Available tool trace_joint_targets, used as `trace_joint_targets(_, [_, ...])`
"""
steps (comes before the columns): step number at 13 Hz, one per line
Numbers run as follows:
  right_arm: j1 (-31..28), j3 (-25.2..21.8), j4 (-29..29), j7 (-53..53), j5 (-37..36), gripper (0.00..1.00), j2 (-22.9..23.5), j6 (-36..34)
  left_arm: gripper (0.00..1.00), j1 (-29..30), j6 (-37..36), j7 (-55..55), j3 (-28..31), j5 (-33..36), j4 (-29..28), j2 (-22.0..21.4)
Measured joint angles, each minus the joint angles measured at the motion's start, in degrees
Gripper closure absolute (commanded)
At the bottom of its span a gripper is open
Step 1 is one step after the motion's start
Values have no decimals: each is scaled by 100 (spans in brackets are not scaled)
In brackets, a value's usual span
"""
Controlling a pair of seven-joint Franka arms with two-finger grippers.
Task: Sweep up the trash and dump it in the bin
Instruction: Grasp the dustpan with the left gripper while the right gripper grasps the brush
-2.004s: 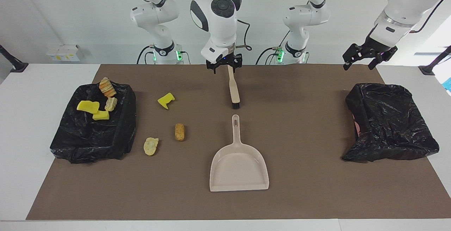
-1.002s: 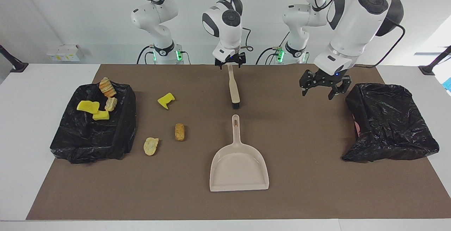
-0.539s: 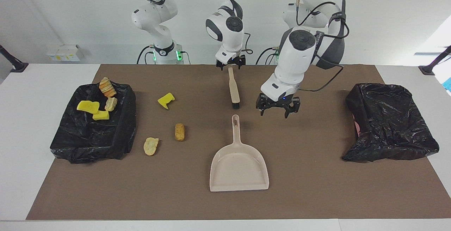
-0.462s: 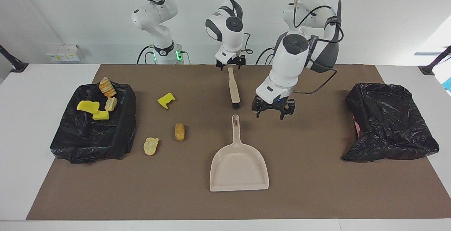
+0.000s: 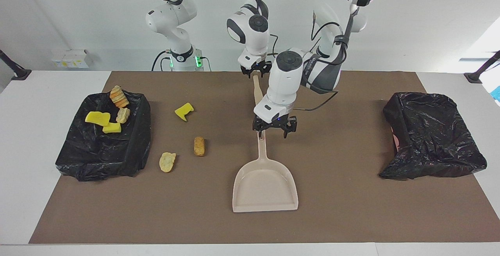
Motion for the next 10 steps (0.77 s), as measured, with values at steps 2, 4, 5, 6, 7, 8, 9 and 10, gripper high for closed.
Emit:
trace_joint_targets(2, [-1, -1, 0, 16, 0, 99, -57, -2, 0, -163, 181, -551, 1, 308, 168, 332])
trace_joint_targets(4, [-1, -1, -1, 17, 0, 100, -75, -29, 29, -211, 212, -685, 3, 367, 349, 544])
trace_joint_targets(5, [-1, -2, -1, 19, 1, 100, -75, -36, 98, -210, 212, -708, 10, 369, 387, 574])
trace_joint_targets(6, [-2, -4, -1, 19, 1, 100, -76, -46, 100, -209, 216, -716, 16, 381, 404, 575])
trace_joint_targets(7, [-18, -7, -1, 23, 1, 100, -85, -73, 100, -200, 286, -713, 27, 424, 415, 575])
trace_joint_targets(8, [-91, -7, 1, 26, 1, 100, -125, -168, 100, -192, 429, -695, 45, 470, 415, 576])
trace_joint_targets(9, [-210, -9, 5, 26, 1, 100, -215, -321, 100, -190, 472, -676, 57, 492, 414, 578])
trace_joint_targets(10, [-359, -14, 10, 26, 1, 100, -374, -559, 100, -192, 472, -656, 57, 499, 412, 580])
